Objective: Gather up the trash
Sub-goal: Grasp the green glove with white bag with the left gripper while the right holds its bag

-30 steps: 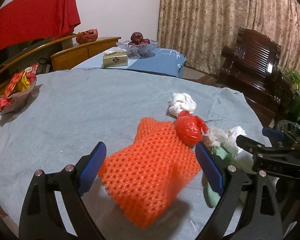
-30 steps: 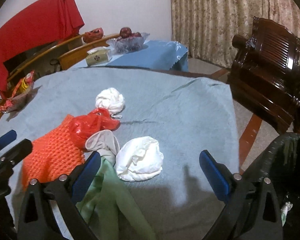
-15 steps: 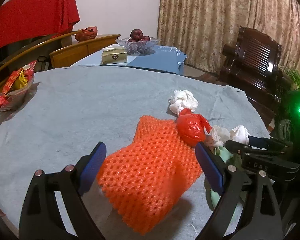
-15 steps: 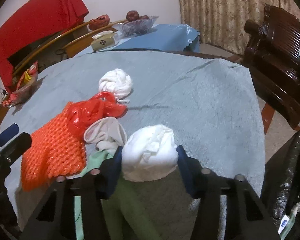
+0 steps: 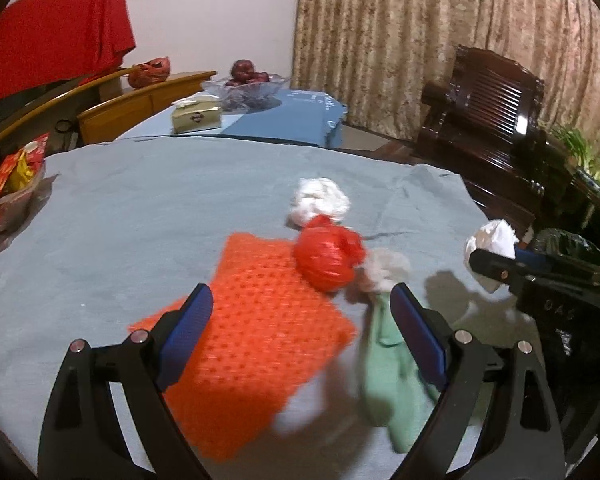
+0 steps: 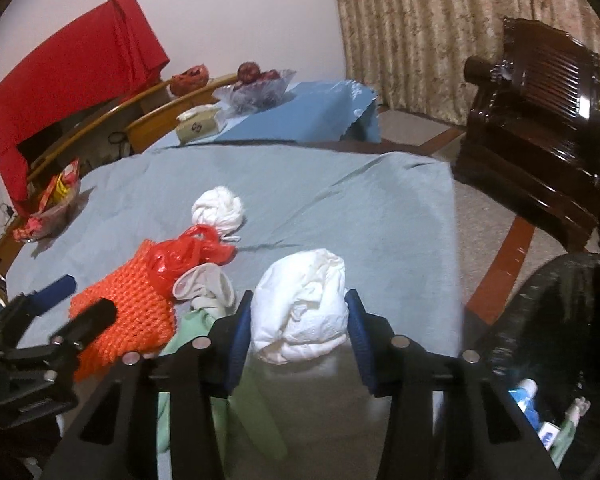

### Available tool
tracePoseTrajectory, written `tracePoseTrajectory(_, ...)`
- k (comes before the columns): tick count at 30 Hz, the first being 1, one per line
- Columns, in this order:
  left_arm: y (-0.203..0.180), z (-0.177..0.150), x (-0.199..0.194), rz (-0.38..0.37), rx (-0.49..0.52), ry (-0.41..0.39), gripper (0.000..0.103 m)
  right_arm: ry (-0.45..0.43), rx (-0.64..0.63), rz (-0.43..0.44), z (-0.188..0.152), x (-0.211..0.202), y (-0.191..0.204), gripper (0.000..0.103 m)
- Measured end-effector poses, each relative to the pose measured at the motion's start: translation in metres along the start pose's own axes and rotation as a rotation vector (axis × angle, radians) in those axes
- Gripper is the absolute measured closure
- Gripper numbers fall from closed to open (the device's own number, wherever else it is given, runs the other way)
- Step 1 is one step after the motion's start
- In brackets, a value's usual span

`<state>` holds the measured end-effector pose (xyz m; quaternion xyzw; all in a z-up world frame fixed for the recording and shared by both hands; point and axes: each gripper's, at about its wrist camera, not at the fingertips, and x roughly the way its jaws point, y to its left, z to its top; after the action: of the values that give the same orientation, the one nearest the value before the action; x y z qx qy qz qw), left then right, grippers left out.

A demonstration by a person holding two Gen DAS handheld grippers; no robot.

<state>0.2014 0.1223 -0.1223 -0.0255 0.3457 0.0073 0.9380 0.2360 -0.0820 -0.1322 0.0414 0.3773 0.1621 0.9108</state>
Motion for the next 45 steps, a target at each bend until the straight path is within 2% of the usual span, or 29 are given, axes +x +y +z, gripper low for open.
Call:
tracePoseTrajectory(11,-0.049,-0.007,0.026,-0.074,0.049,0.066,0.035,-0.018,0.016,-0.036,-0.005,-0.021,-0.028,0.058)
tracePoseTrajectory(24,-0.073,-0.01,0.066,-0.061,0.098,0.178,0.041,-0.024,0.026,-0.024,-0.008,-0.021,-0.035,0.058)
tracePoseTrajectory(28,-0.074,-0.015,0.074,-0.058,0.088,0.207,0.047,-0.024,0.031,-0.022,-0.008,-0.022,-0.036,0.058)
tracePoseTrajectory(29,-0.075,-0.015,0.074,-0.054,0.089,0.206,0.048,-0.025,0.032,-0.022,-0.008,-0.022,-0.036,0.058)
tracePoseTrajectory(32,-0.073,-0.015,0.072,-0.054,0.072,0.199,0.067,-0.026,0.037,-0.026,-0.008,-0.023,-0.036,0.058)
tracePoseTrajectory(35,-0.068,-0.014,0.069,-0.069,0.044,0.193,0.074,-0.027,0.041,-0.028,-0.007,-0.025,-0.036,0.058)
tracePoseTrajectory(38,-0.069,-0.013,0.062,-0.081,0.044,0.169,0.077,-0.03,0.039,-0.027,-0.007,-0.027,-0.036,0.058)
tracePoseTrajectory(45,-0.068,0.0,0.026,-0.128,0.018,0.089,0.079,-0.055,0.039,-0.024,-0.004,-0.043,-0.034,0.058)
